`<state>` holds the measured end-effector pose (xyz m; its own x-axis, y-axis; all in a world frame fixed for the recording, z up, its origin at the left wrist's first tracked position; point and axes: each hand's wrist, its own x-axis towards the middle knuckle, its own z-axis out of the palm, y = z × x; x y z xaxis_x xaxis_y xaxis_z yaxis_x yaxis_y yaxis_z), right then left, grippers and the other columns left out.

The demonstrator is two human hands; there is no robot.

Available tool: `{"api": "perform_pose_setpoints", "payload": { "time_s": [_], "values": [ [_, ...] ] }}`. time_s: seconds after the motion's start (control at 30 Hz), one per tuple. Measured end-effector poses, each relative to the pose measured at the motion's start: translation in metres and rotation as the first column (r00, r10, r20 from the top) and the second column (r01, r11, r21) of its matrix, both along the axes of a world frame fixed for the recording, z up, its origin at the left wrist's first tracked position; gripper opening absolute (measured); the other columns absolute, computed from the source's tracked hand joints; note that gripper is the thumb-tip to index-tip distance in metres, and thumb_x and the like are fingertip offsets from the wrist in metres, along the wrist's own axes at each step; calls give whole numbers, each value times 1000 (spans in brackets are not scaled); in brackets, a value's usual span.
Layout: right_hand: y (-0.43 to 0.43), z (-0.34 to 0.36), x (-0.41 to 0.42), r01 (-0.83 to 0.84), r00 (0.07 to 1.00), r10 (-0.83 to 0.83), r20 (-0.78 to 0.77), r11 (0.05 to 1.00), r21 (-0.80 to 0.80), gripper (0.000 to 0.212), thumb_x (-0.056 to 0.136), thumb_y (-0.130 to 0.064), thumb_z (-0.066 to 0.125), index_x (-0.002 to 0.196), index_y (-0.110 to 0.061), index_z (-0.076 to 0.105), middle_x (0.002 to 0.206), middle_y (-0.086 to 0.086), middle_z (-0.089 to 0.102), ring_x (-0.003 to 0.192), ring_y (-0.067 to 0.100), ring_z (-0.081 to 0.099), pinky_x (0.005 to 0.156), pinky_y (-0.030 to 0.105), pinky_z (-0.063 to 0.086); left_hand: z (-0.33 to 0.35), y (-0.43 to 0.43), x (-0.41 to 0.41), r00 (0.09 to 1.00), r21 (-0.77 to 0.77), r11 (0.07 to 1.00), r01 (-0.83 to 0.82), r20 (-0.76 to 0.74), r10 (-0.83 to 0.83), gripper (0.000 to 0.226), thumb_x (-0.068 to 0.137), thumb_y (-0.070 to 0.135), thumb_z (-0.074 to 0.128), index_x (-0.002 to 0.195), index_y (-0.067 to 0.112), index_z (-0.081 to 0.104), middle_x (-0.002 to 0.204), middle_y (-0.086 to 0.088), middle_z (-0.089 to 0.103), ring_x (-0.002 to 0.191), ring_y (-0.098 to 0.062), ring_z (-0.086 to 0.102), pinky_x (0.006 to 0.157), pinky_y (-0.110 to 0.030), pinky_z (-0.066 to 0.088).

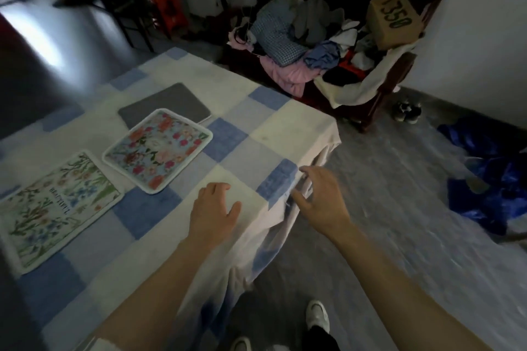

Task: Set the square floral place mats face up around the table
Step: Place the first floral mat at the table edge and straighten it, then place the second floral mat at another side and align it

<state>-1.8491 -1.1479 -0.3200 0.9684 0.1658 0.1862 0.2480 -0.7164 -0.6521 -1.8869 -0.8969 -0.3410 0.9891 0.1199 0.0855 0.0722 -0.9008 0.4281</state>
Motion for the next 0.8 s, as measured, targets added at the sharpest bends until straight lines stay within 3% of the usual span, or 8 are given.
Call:
{"api": "perform_pose_setpoints", "payload": {
  "time_s": [0.23, 0.37, 0.8],
  "values": [
    [-8, -7, 69, -251, 967, 253, -41, 967, 47, 48, 85, -26, 69, 127, -8, 53, 130, 12, 57, 119, 30, 51, 105, 42, 37, 28, -15, 30, 976, 31, 975, -219, 9, 219, 44, 90, 44, 56, 125, 20, 47, 127, -2, 51, 115, -21, 47, 93, -36, 44],
    [16, -6, 96, -344, 937, 348, -33, 935, 86, 47, 86, -29, 67, 128, -15, 50, 132, 7, 54, 120, 25, 47, 104, 39, 37, 27, 2, 26, 944, 25, 944, -329, 7, 329, 43, 89, 42, 59, 125, 19, 49, 127, -3, 52, 114, -22, 48, 93, -37, 46],
    [128, -13, 187, -541, 840, 541, -41, 830, -136, 50, 85, -29, 68, 129, -10, 52, 129, 12, 56, 119, 28, 50, 103, 38, 38, -29, 97, 77, 847, -87, 845, -528, 18, 531, 48, 81, 31, 72, 122, 13, 53, 127, -9, 51, 112, -26, 48, 91, -37, 46]
  ]
}}
